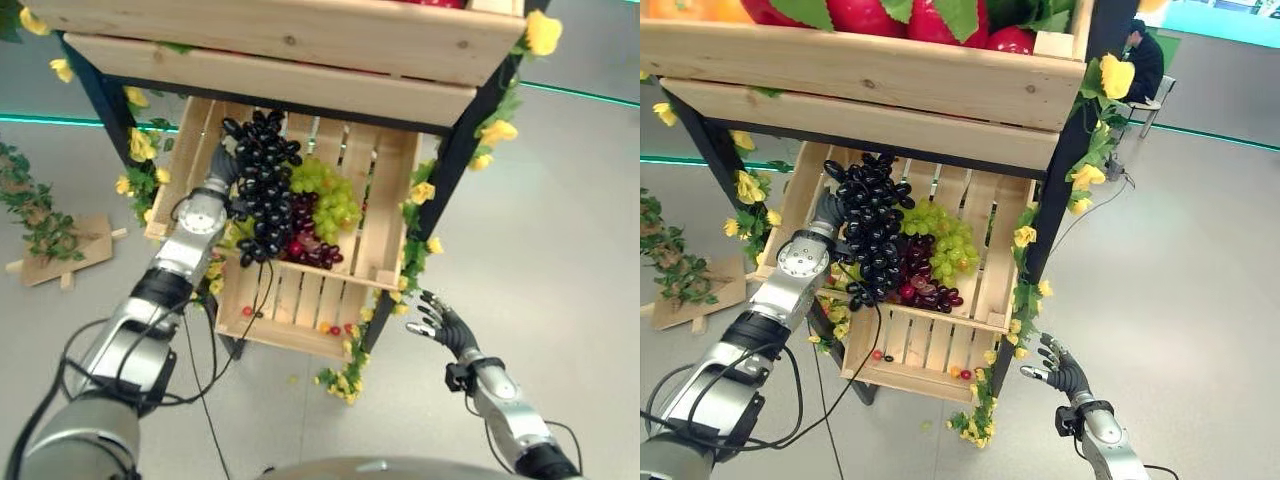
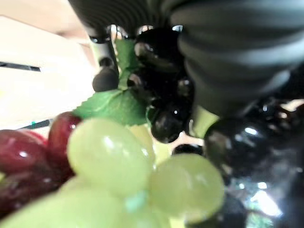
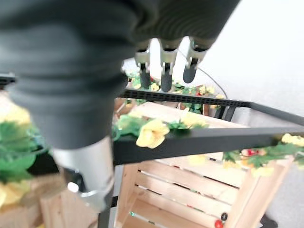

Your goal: Pick up the fruits from the basket on one side to the basket on the other side

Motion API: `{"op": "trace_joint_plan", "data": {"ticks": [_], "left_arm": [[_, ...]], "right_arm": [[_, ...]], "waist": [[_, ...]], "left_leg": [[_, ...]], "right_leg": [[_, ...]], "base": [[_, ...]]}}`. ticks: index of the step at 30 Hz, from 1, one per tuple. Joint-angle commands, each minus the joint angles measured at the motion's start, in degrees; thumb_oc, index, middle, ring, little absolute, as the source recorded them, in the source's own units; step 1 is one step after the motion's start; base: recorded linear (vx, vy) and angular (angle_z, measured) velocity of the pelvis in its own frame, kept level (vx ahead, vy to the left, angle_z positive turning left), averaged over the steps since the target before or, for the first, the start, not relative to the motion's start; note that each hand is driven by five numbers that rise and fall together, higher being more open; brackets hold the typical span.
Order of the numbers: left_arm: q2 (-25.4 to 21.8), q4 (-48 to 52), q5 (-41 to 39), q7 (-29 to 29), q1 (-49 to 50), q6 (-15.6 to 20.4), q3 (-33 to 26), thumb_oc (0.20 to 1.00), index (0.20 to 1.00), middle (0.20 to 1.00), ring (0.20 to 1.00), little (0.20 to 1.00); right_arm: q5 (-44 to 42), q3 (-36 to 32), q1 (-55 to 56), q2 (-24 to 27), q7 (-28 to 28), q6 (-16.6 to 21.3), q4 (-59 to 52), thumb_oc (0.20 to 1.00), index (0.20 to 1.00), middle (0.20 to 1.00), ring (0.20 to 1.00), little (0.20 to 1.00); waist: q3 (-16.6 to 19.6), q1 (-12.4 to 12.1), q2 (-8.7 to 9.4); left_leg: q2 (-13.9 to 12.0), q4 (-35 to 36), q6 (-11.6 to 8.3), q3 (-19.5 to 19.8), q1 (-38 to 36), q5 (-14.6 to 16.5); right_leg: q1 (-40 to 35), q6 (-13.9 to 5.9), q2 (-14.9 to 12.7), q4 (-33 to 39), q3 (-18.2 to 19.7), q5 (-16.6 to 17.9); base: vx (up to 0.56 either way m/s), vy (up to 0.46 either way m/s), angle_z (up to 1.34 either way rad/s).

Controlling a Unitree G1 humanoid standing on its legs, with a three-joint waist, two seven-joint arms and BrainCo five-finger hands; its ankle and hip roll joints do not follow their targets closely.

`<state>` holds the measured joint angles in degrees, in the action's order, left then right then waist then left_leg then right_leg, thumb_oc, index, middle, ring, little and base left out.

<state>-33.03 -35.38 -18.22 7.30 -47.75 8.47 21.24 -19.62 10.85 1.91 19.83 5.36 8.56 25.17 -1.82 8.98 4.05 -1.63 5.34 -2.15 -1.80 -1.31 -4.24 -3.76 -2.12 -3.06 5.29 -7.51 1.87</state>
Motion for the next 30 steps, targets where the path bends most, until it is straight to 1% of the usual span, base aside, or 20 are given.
{"op": "trace_joint_plan", "data": {"ticks": [1,10,13,15,19,24,26,27,28,29,30], "left_arm": [[-2.27,-8.08,4.34,2.27,-13.62,1.47,0.42,0.200,0.200,0.200,0.200,0.200],[-5.23,-11.56,3.88,3.23,-20.91,1.25,2.99,0.200,0.200,0.200,0.200,0.200],[-5.54,-12.03,3.58,3.41,-22.11,1.32,3.41,0.200,0.200,0.200,0.200,0.200],[-4.91,-12.54,2.54,3.92,-23.16,1.50,3.38,0.200,0.200,0.200,0.200,0.200],[-5.96,-12.80,4.21,4.57,-24.18,1.67,4.01,0.200,0.200,0.200,0.200,0.200],[-5.42,-13.83,4.60,6.18,-24.33,1.72,3.24,0.200,0.200,0.200,0.200,0.200],[-5.40,-15.49,6.01,6.44,-24.44,1.14,3.35,0.200,0.200,0.200,0.200,0.200],[-5.31,-15.90,6.38,6.32,-24.30,0.99,3.31,0.558,0.558,0.558,0.558,0.558],[-5.29,-16.48,6.92,5.95,-24.14,0.66,3.34,1.000,1.000,1.000,1.000,1.000],[-5.61,-18.45,9.41,5.70,-24.33,-0.64,4.09,1.000,1.000,1.000,1.000,1.000],[-5.59,-18.48,9.43,5.71,-24.38,-0.63,4.12,1.000,1.000,1.000,1.000,1.000]], "right_arm": [[0.91,0.07,-3.28,2.35,0.64,2.28,-2.62,1.000,1.000,1.000,1.000,1.000],[0.24,0.75,-1.48,2.41,1.61,2.85,-2.61,1.000,1.000,1.000,1.000,1.000],[0.16,0.77,-0.99,2.39,1.85,2.93,-2.85,1.000,1.000,1.000,1.000,1.000],[0.06,0.93,-0.80,2.42,1.90,3.01,-2.92,1.000,1.000,1.000,1.000,1.000],[-0.10,1.03,-0.31,2.37,2.14,3.25,-3.26,1.000,1.000,1.000,1.000,1.000],[-0.30,1.08,0.22,2.46,2.15,3.55,-3.44,1.000,1.000,1.000,1.000,1.000],[-0.46,1.31,0.17,2.43,2.13,3.60,-3.33,1.000,1.000,1.000,1.000,1.000],[-0.49,1.34,0.22,2.42,2.15,3.67,-3.30,1.000,1.000,1.000,1.000,1.000],[-0.46,1.30,0.33,2.43,2.11,3.64,-3.33,1.000,1.000,1.000,1.000,1.000],[-0.45,1.26,0.59,2.49,2.14,3.65,-3.32,1.000,1.000,1.000,1.000,1.000],[-0.45,1.24,0.58,2.47,2.14,3.65,-3.32,1.000,1.000,1.000,1.000,1.000]], "waist": [[-1.02,-0.31,-1.20],[-0.87,0.25,-1.16],[-0.89,0.33,-1.12],[-1.03,0.43,-1.13],[-1.19,0.63,-1.15],[-1.43,0.89,-1.02],[-1.50,0.98,-1.01],[-1.53,0.97,-0.98],[-1.55,0.97,-0.94],[-1.65,0.97,-0.89],[-1.67,0.96,-0.87]], "left_leg": [[-1.33,-0.69,-0.99,-0.87,-5.62,8.08],[-1.40,-0.38,-1.00,-1.11,-6.04,8.30],[-1.35,-0.34,-1.00,-1.11,-6.04,8.34],[-1.33,-0.34,-1.00,-1.14,-6.01,8.35],[-1.24,-0.34,-0.92,-1.39,-6.03,8.43],[-1.16,-0.34,-0.85,-1.68,-5.93,8.44],[-1.17,-0.34,-0.82,-1.89,-5.84,8.43],[-1.17,-0.34,-0.79,-1.94,-5.84,8.43],[-1.14,-0.34,-0.77,-1.93,-5.81,8.43],[-1.16,-0.34,-0.75,-1.94,-5.81,8.38],[-1.16,-0.34,-0.76,-1.95,-5.81,8.38]], "right_leg": [[-0.76,-7.66,-3.37,-1.85,-0.37,-2.35],[-0.99,-7.88,-3.18,-1.33,-0.14,-2.30],[-1.09,-7.97,-3.19,-1.18,-0.19,-2.24],[-0.97,-7.98,-3.23,-1.17,-0.16,-2.13],[-0.88,-8.06,-3.28,-0.99,0.15,-1.99],[-0.70,-8.09,-3.28,-0.87,0.37,-1.83],[-0.61,-8.11,-3.29,-0.82,0.52,-1.76],[-0.59,-8.09,-3.29,-0.79,0.64,-1.74],[-0.58,-8.11,-3.30,-0.78,0.66,-1.69],[-0.50,-8.10,-3.28,-0.77,0.71,-1.61],[-0.51,-8.10,-3.28,-0.77,0.71,-1.61]], "base": [[0.04,0.001,-0.07],[0.01,-0.001,-0.01],[0.00,0.000,0.00],[0.00,0.000,0.00],[0.00,0.000,0.00],[0.00,0.000,0.00],[0.00,0.000,0.00],[-0.01,0.000,-0.03],[-0.01,0.002,-0.05],[-0.01,0.000,-0.05],[-0.01,0.002,-0.04]]}}
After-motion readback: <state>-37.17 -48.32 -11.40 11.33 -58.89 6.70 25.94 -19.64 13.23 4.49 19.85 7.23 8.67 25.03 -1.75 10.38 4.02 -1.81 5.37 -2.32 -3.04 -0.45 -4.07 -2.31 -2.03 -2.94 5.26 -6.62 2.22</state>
